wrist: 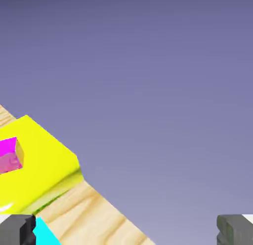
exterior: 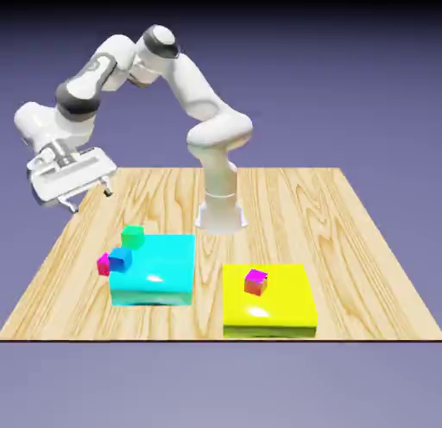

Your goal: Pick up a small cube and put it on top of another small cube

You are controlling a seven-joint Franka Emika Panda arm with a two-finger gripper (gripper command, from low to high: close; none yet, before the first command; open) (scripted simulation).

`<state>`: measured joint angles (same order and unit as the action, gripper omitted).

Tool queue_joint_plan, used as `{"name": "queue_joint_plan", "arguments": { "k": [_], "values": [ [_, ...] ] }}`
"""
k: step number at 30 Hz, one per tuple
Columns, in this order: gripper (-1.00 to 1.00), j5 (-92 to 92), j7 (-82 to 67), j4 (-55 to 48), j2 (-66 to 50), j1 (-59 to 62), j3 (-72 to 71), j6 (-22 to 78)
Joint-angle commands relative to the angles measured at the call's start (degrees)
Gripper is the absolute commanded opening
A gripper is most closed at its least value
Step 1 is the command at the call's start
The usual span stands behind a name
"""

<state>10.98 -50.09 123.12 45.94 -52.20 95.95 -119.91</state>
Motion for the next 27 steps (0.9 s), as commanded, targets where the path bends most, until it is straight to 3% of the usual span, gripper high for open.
{"name": "queue_joint_plan", "arguments": {
  "k": [1, 27],
  "values": [
    [0.0, 0.24, -2.01, -0.82, 0.29, -1.12, 2.08, 1.17],
    [0.0, 6.41, -53.37, -20.74, 7.76, -29.75, 55.04, 29.88]
  ]
}}
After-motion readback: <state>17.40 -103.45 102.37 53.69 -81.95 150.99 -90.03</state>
